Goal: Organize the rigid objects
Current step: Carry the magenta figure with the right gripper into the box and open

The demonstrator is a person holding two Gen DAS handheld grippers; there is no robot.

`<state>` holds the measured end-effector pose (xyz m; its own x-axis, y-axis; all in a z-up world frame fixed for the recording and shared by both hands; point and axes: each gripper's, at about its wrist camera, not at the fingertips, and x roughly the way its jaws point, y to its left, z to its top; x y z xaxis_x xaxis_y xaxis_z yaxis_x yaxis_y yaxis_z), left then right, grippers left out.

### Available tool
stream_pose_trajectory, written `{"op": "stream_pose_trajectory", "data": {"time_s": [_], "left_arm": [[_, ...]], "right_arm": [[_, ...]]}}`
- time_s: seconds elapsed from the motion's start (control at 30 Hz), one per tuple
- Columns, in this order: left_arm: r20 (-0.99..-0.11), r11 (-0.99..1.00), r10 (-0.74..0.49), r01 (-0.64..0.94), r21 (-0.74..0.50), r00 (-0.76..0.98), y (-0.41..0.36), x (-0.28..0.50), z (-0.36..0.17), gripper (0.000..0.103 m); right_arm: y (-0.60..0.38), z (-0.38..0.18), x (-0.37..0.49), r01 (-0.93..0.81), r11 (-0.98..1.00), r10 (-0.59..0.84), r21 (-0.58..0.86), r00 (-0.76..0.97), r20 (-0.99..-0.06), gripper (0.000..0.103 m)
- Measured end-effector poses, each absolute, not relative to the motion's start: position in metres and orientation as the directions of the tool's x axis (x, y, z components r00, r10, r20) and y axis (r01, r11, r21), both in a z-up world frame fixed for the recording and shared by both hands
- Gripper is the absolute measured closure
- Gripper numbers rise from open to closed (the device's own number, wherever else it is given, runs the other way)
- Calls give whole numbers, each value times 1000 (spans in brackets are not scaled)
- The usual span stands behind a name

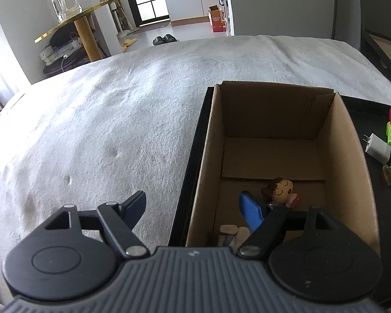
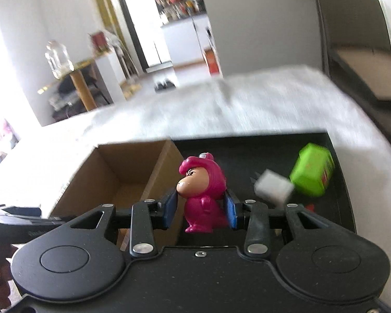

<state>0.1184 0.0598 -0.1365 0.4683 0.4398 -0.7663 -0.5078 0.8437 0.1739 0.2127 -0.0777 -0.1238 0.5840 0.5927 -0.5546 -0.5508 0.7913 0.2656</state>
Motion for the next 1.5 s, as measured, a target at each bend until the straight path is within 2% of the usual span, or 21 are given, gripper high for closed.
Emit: {"op": "stream_pose_trajectory", "data": {"time_s": [0.47,1.0,1.07,1.13,1.17,1.3,1.4,1.5], "left_arm": [[-765,859,391,-501,103,513,70,110,-138,26],[-757,854,373,-517,54,537,81,102,-144,27],[-751,853,373,-519,47,545,83,101,-145,34],[-748,853,363,-522,27,555,85,99,-145,49],[-752,852,357,-523,20,554,87,99,-145,59],[-755,865,313,-502,-25,577,87,99,-144,80],[-754,867,304,-497,-34,582,85,100,-144,87],[-752,865,304,-501,-39,584,84,100,-143,87]], "right_arm": [[-38,-108,202,-630,734,657,254,564,-500,65],[6,-120,195,-660,717,649,224,515,-560,65],[13,-121,195,-663,717,644,215,513,-568,64],[19,-122,195,-660,724,632,201,517,-577,63],[21,-122,194,-660,726,628,194,521,-577,62],[22,-124,192,-660,727,622,191,514,-590,60],[20,-125,189,-656,730,616,192,509,-601,59],[16,-123,186,-654,732,613,191,509,-605,58]]}}
